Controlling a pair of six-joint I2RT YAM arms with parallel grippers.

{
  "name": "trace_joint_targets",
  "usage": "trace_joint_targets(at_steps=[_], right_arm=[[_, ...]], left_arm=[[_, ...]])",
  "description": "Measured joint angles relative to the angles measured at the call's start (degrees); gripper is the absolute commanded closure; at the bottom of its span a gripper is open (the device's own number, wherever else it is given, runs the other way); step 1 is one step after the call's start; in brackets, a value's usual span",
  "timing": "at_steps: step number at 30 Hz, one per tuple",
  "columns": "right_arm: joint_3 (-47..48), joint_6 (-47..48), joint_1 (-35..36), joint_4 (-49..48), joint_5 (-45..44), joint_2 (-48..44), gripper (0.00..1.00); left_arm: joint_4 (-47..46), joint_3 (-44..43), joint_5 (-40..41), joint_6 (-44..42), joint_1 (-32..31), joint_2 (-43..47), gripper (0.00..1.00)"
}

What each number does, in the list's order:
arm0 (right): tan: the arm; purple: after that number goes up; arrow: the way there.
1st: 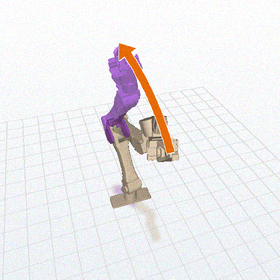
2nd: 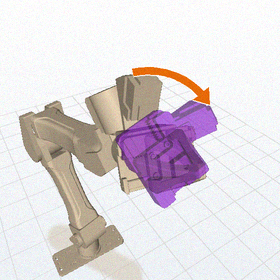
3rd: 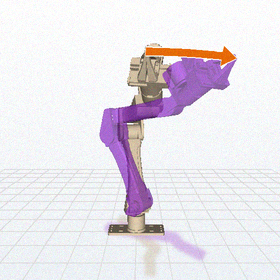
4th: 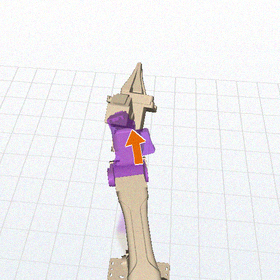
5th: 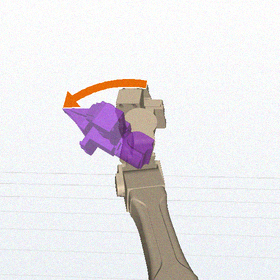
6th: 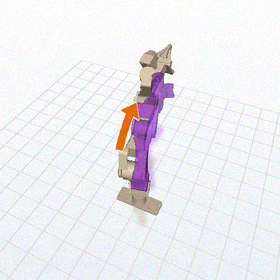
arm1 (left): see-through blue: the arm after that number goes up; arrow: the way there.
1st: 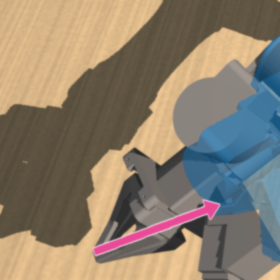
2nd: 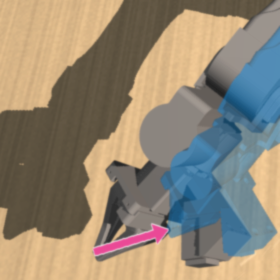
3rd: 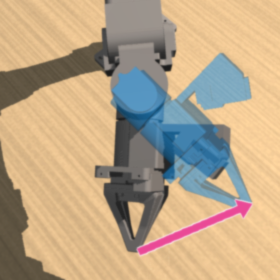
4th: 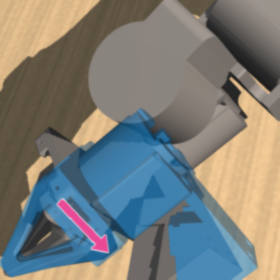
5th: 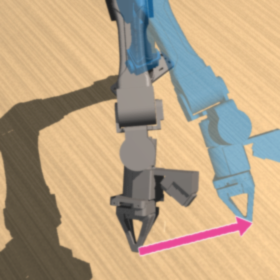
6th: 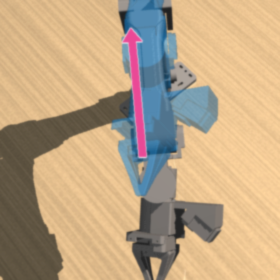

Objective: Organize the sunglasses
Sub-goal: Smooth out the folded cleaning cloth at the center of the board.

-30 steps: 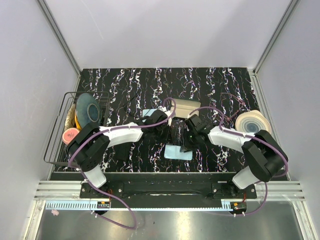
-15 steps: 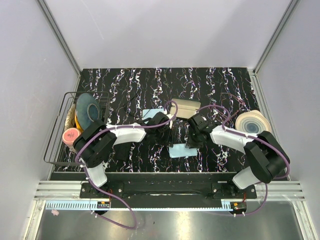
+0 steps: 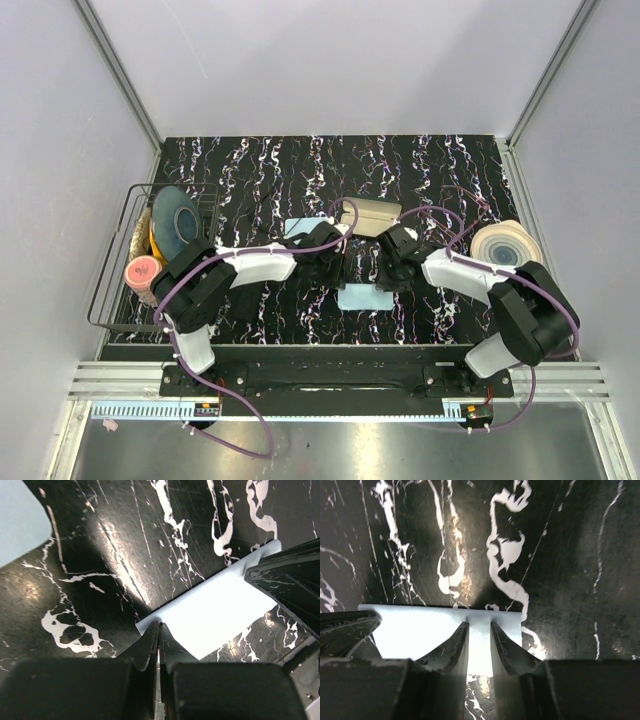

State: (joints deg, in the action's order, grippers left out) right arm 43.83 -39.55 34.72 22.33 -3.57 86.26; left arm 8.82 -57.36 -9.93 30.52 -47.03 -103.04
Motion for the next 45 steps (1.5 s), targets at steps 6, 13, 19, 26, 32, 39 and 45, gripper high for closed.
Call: trace_joint_targets(at_steps=[6,13,19,26,32,39,45], right_arm=[[0.85,-0.02,-1.44,-1.11,-0.59,1.14,0.71],[0.83,-1.27,-4.04,-2.86,-3.08,1.16,0.61],[0.76,-0.76,-4.52,-1.09,-4.74,-2.62,0.49],[0.72,0.72,-4.52,0.9,-4.2,-4.17,0.5],[0.72,3.17,-4.52,1.22,-1.27,-2.34,0.6],[0.85,6.03,-4.52,2.01,1.62,0.24,0.66],[0.9,8.33,-4.52,1.95,4.15,0.52,0.69]], left_arm=[[1.57,-1.46,2.71,0.04,0.11,-0.52,0.98],[1.66,-1.84,4.42,0.76,1.05,-0.7,0.85],[2.27,-1.03,6.8,1.09,1.62,1.07,0.59],[3.17,1.9,7.89,4.98,1.81,5.46,0.53],[4.72,2.93,8.11,10.67,1.81,6.05,0.59],[5.09,3.85,8.48,18.27,0.81,5.84,0.62],[4.17,3.76,8.48,21.92,-0.39,4.7,0.64]])
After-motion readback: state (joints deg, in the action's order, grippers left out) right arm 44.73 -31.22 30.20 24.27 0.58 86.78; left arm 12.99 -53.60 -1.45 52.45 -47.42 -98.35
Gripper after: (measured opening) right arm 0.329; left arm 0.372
